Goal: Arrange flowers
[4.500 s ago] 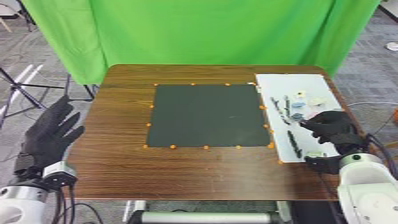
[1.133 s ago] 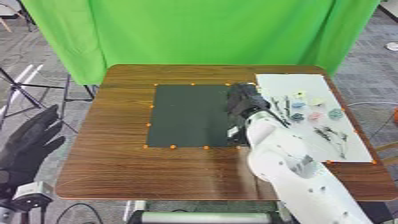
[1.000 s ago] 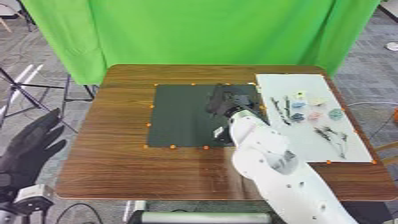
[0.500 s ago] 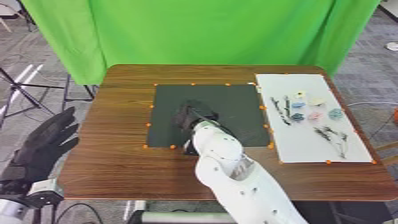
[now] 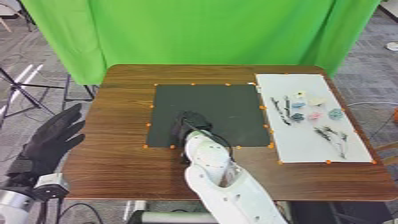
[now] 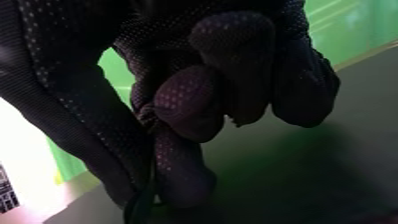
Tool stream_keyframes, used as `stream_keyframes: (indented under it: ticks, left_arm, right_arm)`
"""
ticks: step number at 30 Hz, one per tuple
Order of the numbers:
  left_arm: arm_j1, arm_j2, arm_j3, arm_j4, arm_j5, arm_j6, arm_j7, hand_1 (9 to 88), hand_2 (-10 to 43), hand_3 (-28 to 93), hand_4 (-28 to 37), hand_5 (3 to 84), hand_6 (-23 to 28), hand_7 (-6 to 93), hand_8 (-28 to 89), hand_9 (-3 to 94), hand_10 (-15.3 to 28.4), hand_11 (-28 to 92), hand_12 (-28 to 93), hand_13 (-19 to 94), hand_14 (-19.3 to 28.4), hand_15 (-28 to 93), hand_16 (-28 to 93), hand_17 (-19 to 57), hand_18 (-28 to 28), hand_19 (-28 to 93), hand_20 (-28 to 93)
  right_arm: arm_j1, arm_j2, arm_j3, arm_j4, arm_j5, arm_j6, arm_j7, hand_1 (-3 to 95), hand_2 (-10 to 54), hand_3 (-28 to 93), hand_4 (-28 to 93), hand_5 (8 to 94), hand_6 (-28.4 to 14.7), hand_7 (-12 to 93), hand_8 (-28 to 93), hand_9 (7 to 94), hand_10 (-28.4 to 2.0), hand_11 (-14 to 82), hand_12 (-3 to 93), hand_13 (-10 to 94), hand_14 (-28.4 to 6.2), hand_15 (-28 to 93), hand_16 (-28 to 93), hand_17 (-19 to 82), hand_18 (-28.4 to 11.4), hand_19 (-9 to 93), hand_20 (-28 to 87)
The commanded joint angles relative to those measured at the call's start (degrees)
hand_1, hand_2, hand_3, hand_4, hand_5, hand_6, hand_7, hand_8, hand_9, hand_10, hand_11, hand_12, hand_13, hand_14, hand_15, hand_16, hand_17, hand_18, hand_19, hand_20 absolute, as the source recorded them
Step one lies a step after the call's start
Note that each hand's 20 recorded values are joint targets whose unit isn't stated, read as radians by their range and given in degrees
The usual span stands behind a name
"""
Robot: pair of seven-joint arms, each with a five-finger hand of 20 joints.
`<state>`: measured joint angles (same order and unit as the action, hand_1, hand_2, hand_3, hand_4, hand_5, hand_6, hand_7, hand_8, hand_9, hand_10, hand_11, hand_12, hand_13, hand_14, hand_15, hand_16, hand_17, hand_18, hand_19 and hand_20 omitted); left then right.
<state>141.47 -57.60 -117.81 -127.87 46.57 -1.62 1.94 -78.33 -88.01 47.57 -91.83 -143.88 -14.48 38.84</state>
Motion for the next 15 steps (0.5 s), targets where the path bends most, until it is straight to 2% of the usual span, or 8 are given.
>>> stream_keyframes:
  ticks: [1, 12, 13, 15]
  left_arm:
    - [-0.17, 0.21, 0.51, 0.21, 0.04, -0.57, -0.75, 24.5, -9.5, 69, -26.1, 20.9, -0.4, 17.9, -9, 15.5, 7.4, 6, 24, 11, 9.8, 9, 11, -11.2, 16.2, 30, 11]
    - [-1.39, 0.91, 1.52, 0.72, 0.13, -0.69, -0.92, 24.8, -9.4, 69, -26.1, 20.8, -0.2, 17.8, -9, 15.4, 7.4, 6, 24, 11, 9.9, 10, 11, -11.4, 16.3, 30, 11]
    - [-1.41, 0.95, 1.52, 0.7, 0.05, -0.78, -1.34, 24.8, -9.4, 69, -26.1, 20.8, -0.2, 17.8, -9, 15.4, 7.4, 6, 24, 11, 9.9, 10, 11, -11.4, 16.3, 30, 11]
    - [-1.55, 1.0, 1.58, 0.8, 0.02, -0.74, -1.35, 24.8, -9.4, 69, -26.1, 20.7, -0.2, 17.7, -9, 15.4, 7.4, 6, 24, 11, 9.9, 9, 11, -11.4, 16.3, 30, 11]
  right_arm:
    - [-1.02, -1.76, -0.83, 0.58, -1.23, 2.91, -1.3, 42.1, -9.5, 83, -21, 78.4, 2.7, 51, 21, 87.7, -6.5, 60.8, 48.6, 84, -5.9, 82, 41, 54, -21.1, 93, 69]
    - [-1.4, -3.93, 0.47, 3.2, -0.14, 4.29, -1.29, 41.6, -9.5, 82, -22, 79.6, 3.5, 50, 20, 89.4, -6.4, 59.7, 48.3, 86, -5.5, 81, 41, 56, -21.0, 93, 70]
    - [-1.71, -4.18, 0.81, 3.33, -0.11, 4.08, -1.27, 41.7, -9.5, 82, -22, 79.6, 3.6, 50, 20, 89.5, -6.3, 59.6, 48.2, 86, -5.4, 81, 41, 56, -21.0, 93, 70]
    - [-1.65, -4.29, 0.8, 3.84, -0.52, 4.77, -1.26, 41.8, -9.5, 82, -22, 79.7, 3.7, 50, 20, 89.6, -6.3, 59.5, 48.2, 86, -5.3, 81, 41, 56, -21.0, 93, 70]
